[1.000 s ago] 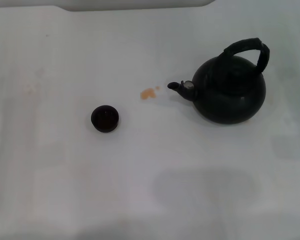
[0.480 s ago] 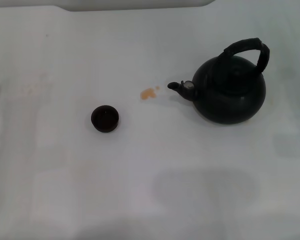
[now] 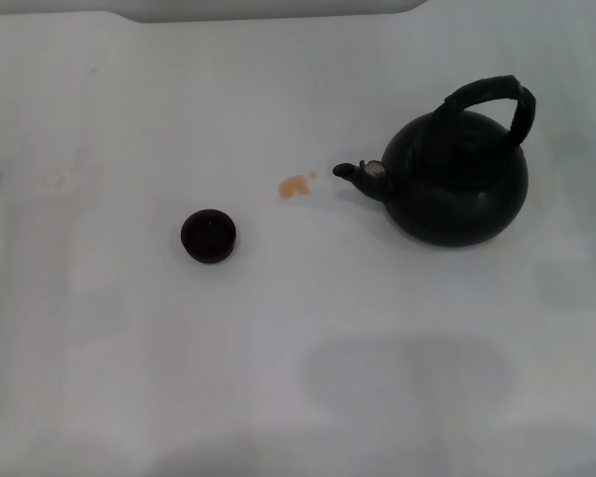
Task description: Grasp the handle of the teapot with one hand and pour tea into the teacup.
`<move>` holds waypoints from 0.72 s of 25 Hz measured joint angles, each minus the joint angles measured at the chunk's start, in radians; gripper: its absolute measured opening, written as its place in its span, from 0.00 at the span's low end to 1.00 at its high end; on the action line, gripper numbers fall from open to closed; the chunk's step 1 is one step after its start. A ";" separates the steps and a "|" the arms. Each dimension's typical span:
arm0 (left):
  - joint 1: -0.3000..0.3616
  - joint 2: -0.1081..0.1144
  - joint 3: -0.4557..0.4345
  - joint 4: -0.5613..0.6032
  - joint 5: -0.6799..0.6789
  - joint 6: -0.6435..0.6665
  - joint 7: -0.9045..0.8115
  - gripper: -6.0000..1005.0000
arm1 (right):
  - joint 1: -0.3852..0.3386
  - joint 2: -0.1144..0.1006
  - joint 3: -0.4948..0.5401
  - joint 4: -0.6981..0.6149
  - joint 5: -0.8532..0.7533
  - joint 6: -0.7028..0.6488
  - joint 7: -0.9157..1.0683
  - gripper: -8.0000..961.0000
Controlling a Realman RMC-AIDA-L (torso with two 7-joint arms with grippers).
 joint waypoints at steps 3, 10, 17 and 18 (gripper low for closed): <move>0.001 0.000 -0.001 -0.011 -0.001 -0.001 -0.001 0.83 | 0.001 0.000 -0.002 0.001 0.000 -0.009 0.005 0.92; 0.013 -0.002 -0.001 -0.032 0.001 0.011 0.000 0.83 | 0.000 -0.002 0.007 0.005 0.006 -0.055 0.003 0.92; 0.011 -0.002 0.000 -0.046 0.016 0.007 0.003 0.83 | 0.008 -0.003 0.006 0.017 0.006 -0.041 0.000 0.92; 0.009 -0.001 0.000 -0.046 0.016 0.007 0.003 0.83 | 0.007 -0.002 0.006 0.017 0.006 -0.041 0.001 0.92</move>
